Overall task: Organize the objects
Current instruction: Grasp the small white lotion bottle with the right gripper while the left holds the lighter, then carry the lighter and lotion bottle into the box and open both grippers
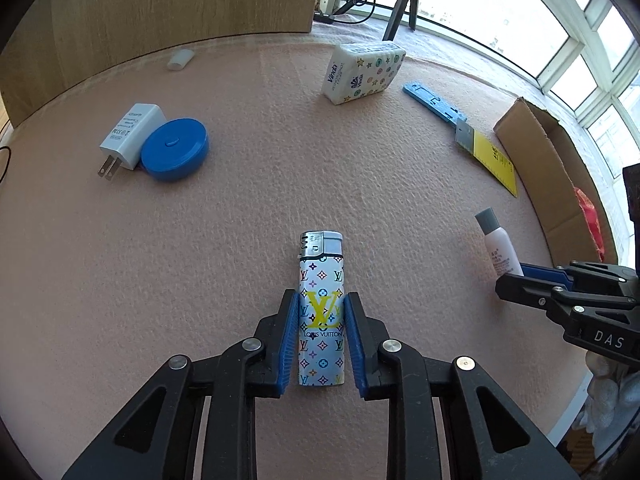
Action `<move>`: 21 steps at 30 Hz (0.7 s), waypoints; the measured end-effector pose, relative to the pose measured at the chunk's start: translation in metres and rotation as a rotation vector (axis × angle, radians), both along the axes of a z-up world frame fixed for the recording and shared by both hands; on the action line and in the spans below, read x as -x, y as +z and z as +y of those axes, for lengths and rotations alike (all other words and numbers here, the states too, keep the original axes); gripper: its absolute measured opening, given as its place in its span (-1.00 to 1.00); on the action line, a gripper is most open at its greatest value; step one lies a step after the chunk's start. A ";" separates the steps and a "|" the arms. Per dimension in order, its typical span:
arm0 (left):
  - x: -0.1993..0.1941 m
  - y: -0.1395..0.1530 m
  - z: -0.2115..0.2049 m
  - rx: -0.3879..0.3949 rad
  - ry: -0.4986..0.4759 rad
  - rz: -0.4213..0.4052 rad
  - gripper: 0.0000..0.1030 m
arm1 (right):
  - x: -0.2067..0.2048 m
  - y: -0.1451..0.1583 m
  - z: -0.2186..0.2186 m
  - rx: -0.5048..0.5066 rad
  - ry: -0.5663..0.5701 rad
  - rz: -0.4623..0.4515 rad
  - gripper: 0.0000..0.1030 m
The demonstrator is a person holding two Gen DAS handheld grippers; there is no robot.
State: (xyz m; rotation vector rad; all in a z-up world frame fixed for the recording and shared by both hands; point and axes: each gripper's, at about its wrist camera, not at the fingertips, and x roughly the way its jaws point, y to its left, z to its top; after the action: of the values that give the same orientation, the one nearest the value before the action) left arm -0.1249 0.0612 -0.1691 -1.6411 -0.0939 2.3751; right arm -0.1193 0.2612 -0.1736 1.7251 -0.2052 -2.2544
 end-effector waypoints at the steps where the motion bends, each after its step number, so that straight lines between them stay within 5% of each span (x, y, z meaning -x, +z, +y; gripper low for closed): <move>1: 0.000 0.001 0.000 -0.006 0.002 0.002 -0.52 | -0.002 0.002 0.001 0.003 -0.001 0.006 -0.65; 11: -0.005 0.033 0.026 -0.047 -0.035 0.057 -0.52 | -0.020 0.035 0.023 0.074 -0.050 0.070 -0.65; 21: 0.004 0.075 0.093 -0.095 -0.139 0.131 -0.52 | -0.045 0.084 0.077 0.076 -0.134 0.185 -0.65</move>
State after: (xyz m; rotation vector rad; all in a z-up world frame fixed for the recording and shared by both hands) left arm -0.1290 0.1543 -0.0940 -1.3983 -0.0657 2.3281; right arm -0.0742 0.3379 -0.0894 1.4955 -0.3711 -2.4506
